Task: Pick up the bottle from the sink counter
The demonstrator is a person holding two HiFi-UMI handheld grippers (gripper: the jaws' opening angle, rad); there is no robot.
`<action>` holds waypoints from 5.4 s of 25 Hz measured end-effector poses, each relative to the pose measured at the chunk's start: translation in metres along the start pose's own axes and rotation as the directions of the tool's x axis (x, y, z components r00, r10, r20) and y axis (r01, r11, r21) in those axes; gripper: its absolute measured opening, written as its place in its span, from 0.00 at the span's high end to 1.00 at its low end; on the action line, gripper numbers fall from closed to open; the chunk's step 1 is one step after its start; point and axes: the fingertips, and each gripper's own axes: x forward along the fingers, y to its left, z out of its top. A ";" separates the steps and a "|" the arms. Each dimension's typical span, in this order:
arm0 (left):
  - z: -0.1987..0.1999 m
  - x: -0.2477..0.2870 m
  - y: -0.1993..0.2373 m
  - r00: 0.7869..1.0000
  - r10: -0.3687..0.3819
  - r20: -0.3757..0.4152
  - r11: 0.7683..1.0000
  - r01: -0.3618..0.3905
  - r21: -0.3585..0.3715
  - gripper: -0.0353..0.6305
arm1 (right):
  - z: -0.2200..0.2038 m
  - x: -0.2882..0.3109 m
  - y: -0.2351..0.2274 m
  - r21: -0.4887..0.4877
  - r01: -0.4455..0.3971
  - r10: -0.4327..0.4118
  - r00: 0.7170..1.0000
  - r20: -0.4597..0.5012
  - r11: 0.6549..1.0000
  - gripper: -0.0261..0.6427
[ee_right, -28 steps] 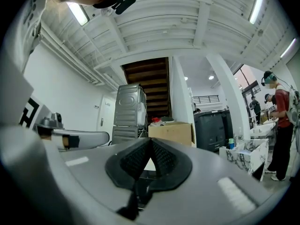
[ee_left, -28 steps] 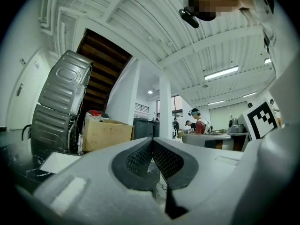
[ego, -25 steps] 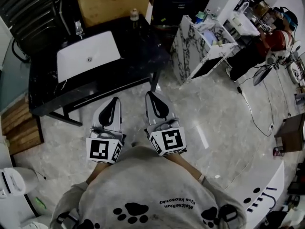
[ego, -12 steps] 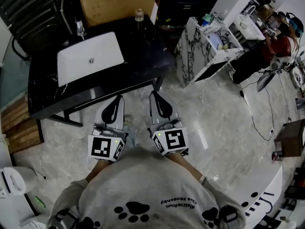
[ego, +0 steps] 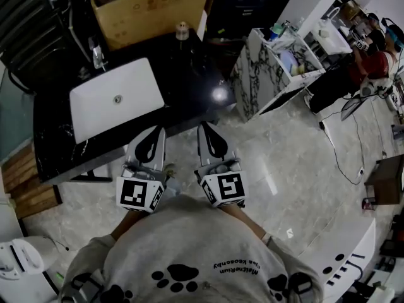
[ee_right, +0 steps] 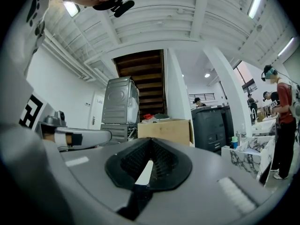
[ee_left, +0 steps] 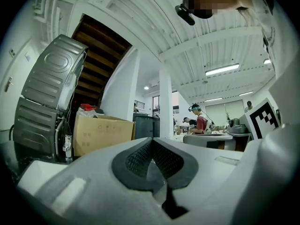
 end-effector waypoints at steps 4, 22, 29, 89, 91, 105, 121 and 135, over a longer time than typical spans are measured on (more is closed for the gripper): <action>-0.002 0.034 0.017 0.999 -0.050 -0.011 0.999 0.050 0.001 0.95 | -0.003 0.028 -0.018 0.006 0.053 -0.053 0.999 -0.004 0.999 0.96; -0.013 0.108 0.072 0.981 -0.194 0.006 0.980 0.194 -0.037 0.95 | -0.013 0.103 -0.044 -0.028 0.206 -0.207 0.978 -0.026 0.978 0.96; -0.015 0.113 0.087 0.986 -0.167 0.012 0.984 0.168 -0.052 0.95 | -0.015 0.122 -0.041 -0.039 0.181 -0.182 0.983 -0.031 0.983 0.96; -0.107 0.341 0.174 0.984 0.134 -0.120 0.988 -0.142 -0.060 0.95 | -0.124 0.382 -0.197 0.047 -0.182 0.187 0.967 -0.172 0.982 0.96; -0.111 0.344 0.177 0.982 0.144 -0.119 0.986 -0.152 -0.063 0.95 | -0.126 0.389 -0.196 0.050 -0.188 0.194 0.966 -0.173 0.981 0.96; -0.133 0.366 0.188 0.981 0.142 -0.132 0.984 -0.154 -0.087 0.95 | -0.155 0.432 -0.210 0.014 -0.197 0.196 0.959 -0.203 0.980 0.88; -0.153 0.385 0.200 0.975 0.163 -0.152 0.975 -0.182 -0.125 0.95 | -0.199 0.471 -0.212 0.001 -0.279 0.264 0.907 -0.329 0.960 0.59; -0.163 0.390 0.214 0.964 0.191 -0.184 0.967 -0.217 -0.132 0.95 | -0.221 0.503 -0.210 -0.008 -0.285 0.259 0.883 -0.393 0.959 0.48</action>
